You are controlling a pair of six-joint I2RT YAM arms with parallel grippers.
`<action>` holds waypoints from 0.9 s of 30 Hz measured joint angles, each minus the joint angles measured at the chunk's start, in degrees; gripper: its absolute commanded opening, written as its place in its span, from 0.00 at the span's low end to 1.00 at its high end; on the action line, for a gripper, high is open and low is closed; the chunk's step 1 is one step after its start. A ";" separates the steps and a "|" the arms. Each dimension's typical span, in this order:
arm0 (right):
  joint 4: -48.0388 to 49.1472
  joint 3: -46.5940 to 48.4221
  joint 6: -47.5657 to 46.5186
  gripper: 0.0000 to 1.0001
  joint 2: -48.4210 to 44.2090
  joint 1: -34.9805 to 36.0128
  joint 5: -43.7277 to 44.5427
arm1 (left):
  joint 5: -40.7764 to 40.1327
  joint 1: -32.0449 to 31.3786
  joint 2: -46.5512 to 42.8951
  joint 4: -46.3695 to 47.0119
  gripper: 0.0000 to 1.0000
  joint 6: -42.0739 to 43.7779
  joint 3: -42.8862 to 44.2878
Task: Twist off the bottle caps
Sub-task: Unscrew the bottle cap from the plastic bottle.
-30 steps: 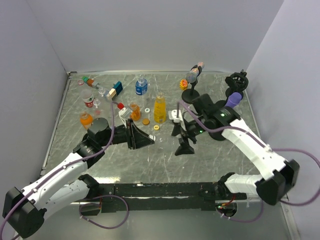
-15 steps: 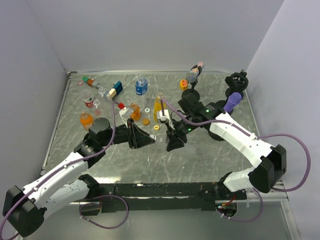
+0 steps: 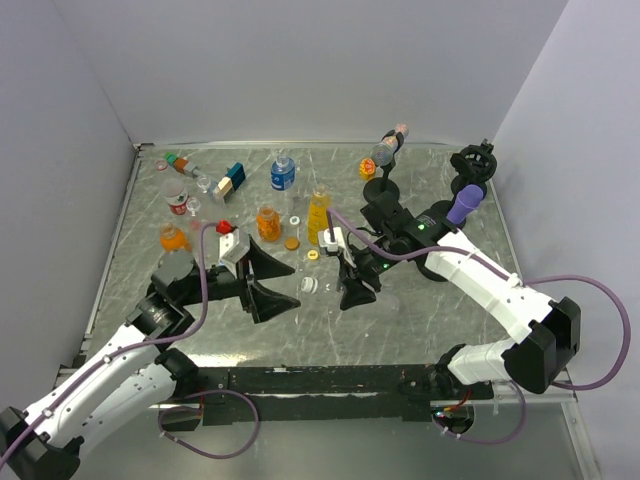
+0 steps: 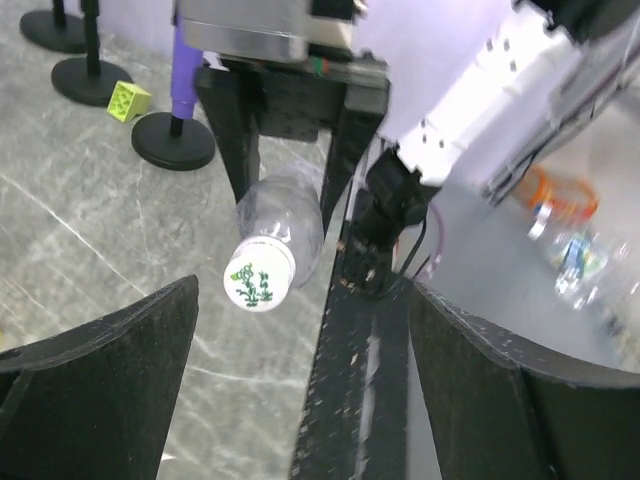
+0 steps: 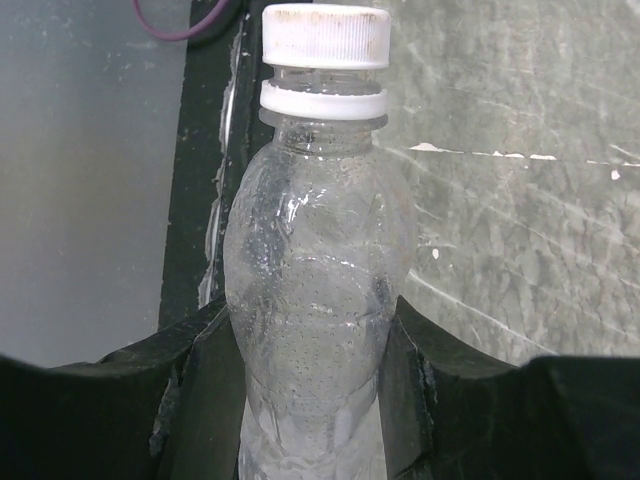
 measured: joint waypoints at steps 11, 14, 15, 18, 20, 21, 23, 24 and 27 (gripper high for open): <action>-2.69 0.02 -2.84 0.28 -0.02 0.31 -1.51 | 5.18 0.00 6.03 -1.22 0.75 9.92 0.68; -3.02 0.02 -2.89 0.27 0.00 0.52 -1.62 | 6.29 0.00 6.84 1.09 0.73 9.79 0.68; -3.06 0.02 -2.89 0.28 0.02 0.55 -1.62 | 6.67 0.00 7.10 1.84 0.73 9.73 0.68; -3.19 0.07 -2.89 0.28 0.17 0.55 -1.64 | 7.67 0.00 8.02 3.63 0.73 9.53 0.66; -3.26 0.09 -2.89 0.28 0.31 0.55 -1.66 | 8.07 0.00 8.33 4.15 0.73 9.40 0.63; -3.34 0.15 -2.89 0.27 0.37 0.55 -1.66 | 8.22 0.00 8.39 4.22 0.72 9.40 0.61; -3.39 0.20 -2.89 0.27 0.50 0.55 -1.70 | 8.46 0.00 8.46 4.22 0.69 9.42 0.61; -3.41 0.20 -2.89 0.27 0.59 0.55 -1.75 | 8.48 -0.02 8.48 4.20 0.66 9.42 0.61; -3.67 0.61 -2.91 0.27 1.14 0.55 -1.84 | 8.50 -0.07 8.83 4.09 0.63 9.57 0.61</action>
